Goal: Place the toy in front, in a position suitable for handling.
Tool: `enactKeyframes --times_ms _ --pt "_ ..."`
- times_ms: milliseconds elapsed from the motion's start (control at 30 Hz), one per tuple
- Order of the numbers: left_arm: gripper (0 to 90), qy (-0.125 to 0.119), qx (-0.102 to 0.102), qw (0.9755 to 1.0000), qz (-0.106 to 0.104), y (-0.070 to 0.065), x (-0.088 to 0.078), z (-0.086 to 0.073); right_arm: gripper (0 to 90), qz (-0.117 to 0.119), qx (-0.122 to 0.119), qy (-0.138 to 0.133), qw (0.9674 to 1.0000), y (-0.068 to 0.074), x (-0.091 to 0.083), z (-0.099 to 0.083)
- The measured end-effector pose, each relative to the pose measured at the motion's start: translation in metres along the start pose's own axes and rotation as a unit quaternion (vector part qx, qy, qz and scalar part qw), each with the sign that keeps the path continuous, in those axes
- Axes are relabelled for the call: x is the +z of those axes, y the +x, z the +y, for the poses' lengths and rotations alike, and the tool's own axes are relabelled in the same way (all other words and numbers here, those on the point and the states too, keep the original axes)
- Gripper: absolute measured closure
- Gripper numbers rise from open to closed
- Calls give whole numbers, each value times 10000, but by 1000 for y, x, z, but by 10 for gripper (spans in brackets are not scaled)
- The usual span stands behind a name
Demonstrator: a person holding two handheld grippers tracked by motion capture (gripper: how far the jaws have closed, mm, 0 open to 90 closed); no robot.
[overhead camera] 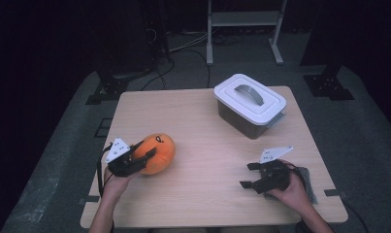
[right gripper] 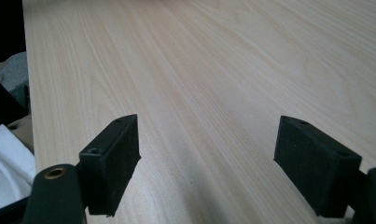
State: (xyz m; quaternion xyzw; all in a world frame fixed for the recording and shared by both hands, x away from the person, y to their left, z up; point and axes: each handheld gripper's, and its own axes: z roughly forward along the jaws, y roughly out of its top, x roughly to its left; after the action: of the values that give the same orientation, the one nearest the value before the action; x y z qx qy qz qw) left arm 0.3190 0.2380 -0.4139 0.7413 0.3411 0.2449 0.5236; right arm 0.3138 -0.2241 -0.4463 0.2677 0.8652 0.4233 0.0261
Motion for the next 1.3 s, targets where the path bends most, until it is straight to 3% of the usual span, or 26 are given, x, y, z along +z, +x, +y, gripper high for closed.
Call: enactKeyframes --times_ms 233,267,467,500,567,833,1067,1167,1300 --pt "502 -7 219 9984 -528 -32 14 12 210 -23 27 -41 10000 -2 -3 -1" --pt "502 -27 271 9975 -659 -41 17 15 210 -26 28 -37 10000 -2 -4 -1" --pt "500 -36 421 9947 -940 -62 27 21 210 -53 49 -83 9999 -4 -7 -1" --pt "499 -24 494 9933 -1044 -70 31 22 210 -61 51 -108 9999 -5 -8 -2" --pt "499 -20 522 9927 -1086 -74 33 23 210 -74 79 -117 9999 -5 -9 -2" --pt "494 108 770 9864 -1448 -99 47 24 210 -92 101 -160 9998 -7 -12 -3" --pt "490 219 947 9819 -1627 -115 57 20 210 -124 124 -190 9997 -9 -15 -3" --pt "483 297 1102 9788 -1703 -123 62 17 209 -136 158 -193 9996 -10 -16 -4" --pt "477 393 1165 9769 -1745 -125 64 14 209 -144 161 -205 9996 -11 -16 -5"
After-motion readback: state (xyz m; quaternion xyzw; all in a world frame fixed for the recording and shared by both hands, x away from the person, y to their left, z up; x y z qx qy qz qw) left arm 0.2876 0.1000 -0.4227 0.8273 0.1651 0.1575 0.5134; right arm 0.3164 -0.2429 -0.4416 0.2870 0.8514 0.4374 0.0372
